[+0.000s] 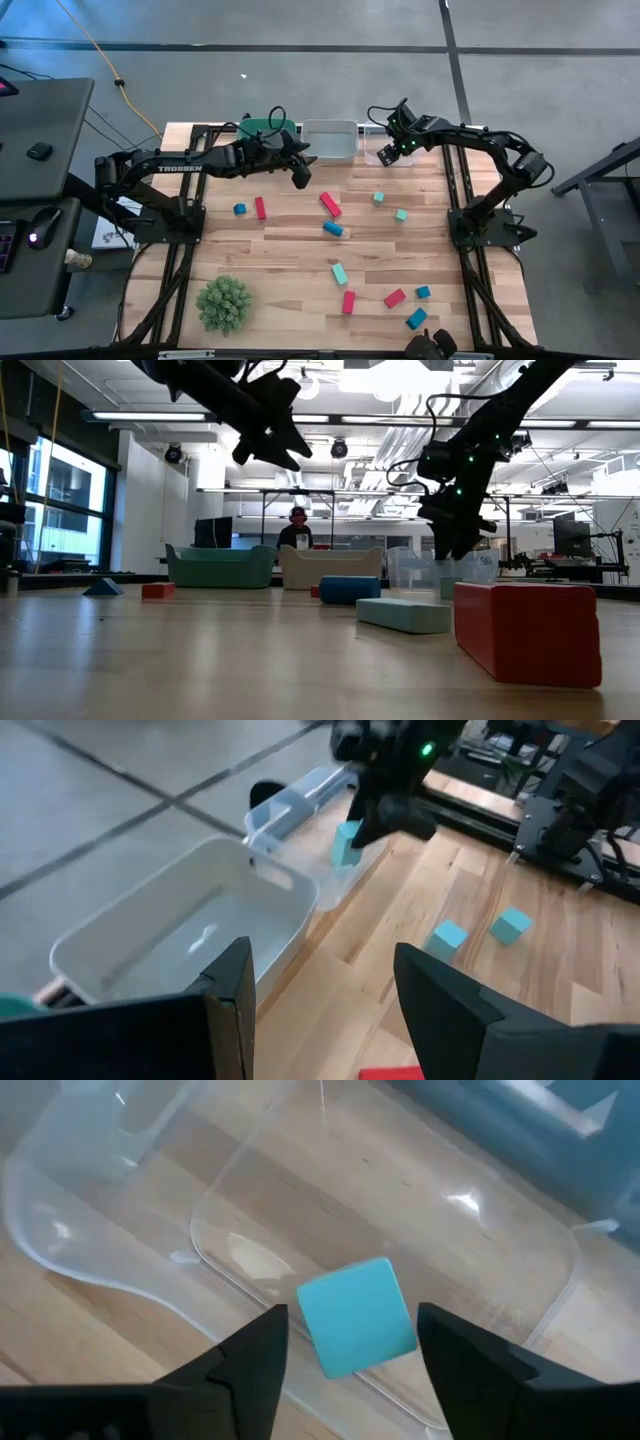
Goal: Sort & place blocks by color
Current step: Put the light blue block into the transparent bin, then put the red block into the green bin
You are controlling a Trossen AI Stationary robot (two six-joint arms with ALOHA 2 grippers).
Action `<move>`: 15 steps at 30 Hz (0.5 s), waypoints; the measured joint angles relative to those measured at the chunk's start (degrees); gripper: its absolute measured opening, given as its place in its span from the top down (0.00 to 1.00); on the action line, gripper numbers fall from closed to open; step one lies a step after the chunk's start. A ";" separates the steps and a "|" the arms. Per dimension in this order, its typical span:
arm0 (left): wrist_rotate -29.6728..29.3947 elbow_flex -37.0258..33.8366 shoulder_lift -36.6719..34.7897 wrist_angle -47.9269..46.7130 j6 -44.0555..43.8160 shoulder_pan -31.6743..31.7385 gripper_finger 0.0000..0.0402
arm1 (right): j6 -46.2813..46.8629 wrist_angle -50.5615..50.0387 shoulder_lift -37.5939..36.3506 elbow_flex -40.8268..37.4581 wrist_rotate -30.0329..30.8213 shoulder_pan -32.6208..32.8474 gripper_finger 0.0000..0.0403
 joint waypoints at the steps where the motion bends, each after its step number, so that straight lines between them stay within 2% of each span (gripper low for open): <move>1: -0.01 0.00 0.00 -0.53 -0.88 0.20 0.61 | 0.00 -0.49 0.00 0.71 0.01 0.00 0.45; 11: -0.14 0.00 0.00 -4.15 -5.81 2.31 0.55 | 0.02 -7.82 0.00 9.05 0.00 0.00 0.44; 15: 1.02 0.00 0.00 -4.15 -6.17 2.16 0.53 | 0.07 -13.83 0.00 12.26 -0.70 0.01 0.44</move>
